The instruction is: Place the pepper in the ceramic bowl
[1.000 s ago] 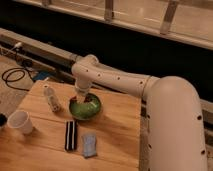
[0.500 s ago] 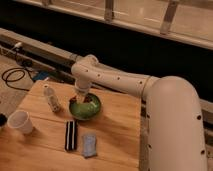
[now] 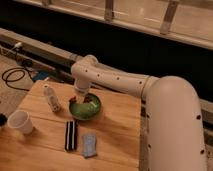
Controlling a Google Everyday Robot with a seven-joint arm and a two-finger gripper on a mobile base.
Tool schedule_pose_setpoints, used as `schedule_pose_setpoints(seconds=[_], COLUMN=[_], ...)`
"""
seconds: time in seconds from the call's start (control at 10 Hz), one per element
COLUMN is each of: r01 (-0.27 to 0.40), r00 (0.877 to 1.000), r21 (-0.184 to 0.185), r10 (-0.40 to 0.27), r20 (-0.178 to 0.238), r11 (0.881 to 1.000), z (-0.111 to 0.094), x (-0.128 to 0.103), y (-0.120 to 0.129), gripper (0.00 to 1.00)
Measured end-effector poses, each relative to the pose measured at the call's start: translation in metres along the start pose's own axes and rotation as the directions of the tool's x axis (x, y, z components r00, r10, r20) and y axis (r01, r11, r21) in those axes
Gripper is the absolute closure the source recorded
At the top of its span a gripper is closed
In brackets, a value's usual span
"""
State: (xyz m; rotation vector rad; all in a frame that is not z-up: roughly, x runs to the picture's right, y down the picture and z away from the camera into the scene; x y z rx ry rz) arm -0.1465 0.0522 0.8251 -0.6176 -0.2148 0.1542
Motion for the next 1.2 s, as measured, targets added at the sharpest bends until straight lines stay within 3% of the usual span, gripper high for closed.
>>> schedule_pose_setpoints(seconds=[0.1,0.3,0.8,0.9,1.2], r01=[0.000,-0.001,-0.001,-0.001,-0.002], r00=[1.000,1.000,1.000,1.000,1.000], r21=[0.000,0.000,0.000,0.000,0.000], r10=[0.000,0.001,0.001,0.001,0.002], r20=[0.000,0.000,0.000,0.000,0.000], r11=[1.000,1.000,1.000,1.000,1.000], z=[0.0001,0.0000,-0.0001,-0.0001,-0.0002], x=[-0.0001,0.0003,0.0008,0.0008,0.0008], y=[0.0001,-0.0001,-0.0002,-0.0002,-0.0002], gripper=[1.00,0.86,0.34,0.30,0.30])
